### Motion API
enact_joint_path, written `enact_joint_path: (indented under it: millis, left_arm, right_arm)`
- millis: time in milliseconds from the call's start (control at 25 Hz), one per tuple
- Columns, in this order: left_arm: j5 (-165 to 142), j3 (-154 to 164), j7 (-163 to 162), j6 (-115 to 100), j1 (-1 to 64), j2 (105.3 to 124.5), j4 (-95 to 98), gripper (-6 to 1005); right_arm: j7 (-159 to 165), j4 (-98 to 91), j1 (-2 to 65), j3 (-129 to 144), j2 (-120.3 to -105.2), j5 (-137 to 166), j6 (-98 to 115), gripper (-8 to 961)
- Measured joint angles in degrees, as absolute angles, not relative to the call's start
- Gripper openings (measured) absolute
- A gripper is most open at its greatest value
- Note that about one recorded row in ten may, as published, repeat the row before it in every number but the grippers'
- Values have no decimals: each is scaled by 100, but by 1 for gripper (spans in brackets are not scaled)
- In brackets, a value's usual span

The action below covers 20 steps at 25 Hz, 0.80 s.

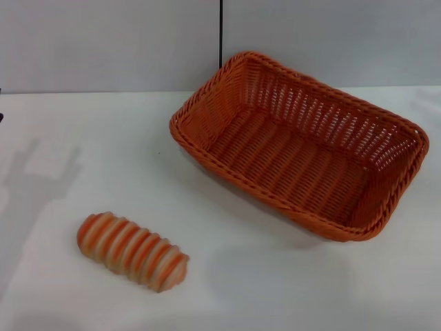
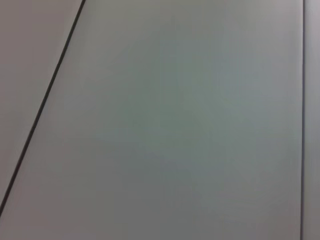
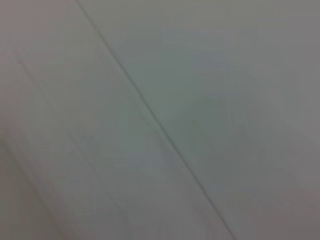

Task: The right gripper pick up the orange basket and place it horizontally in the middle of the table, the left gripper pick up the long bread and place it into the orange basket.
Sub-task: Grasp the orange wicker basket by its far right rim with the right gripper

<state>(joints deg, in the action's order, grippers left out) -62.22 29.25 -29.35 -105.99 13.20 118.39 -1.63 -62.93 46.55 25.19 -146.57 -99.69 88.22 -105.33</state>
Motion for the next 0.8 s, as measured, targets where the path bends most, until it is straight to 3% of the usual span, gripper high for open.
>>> enact_joint_path:
  millis: [400, 800]
  left_arm:
    - [-6223, 3020, -2936, -10582, 1343, 11846, -167, 830]
    - [-6223, 3055, -2936, -10611, 1301, 11857, -197, 830]
  right_arm:
    - [-6240, 4750, 3299, -14659, -9820, 11043, -10334, 565]
    - [-6337, 4758, 3659, -14364, -9837, 12573, -9834, 565]
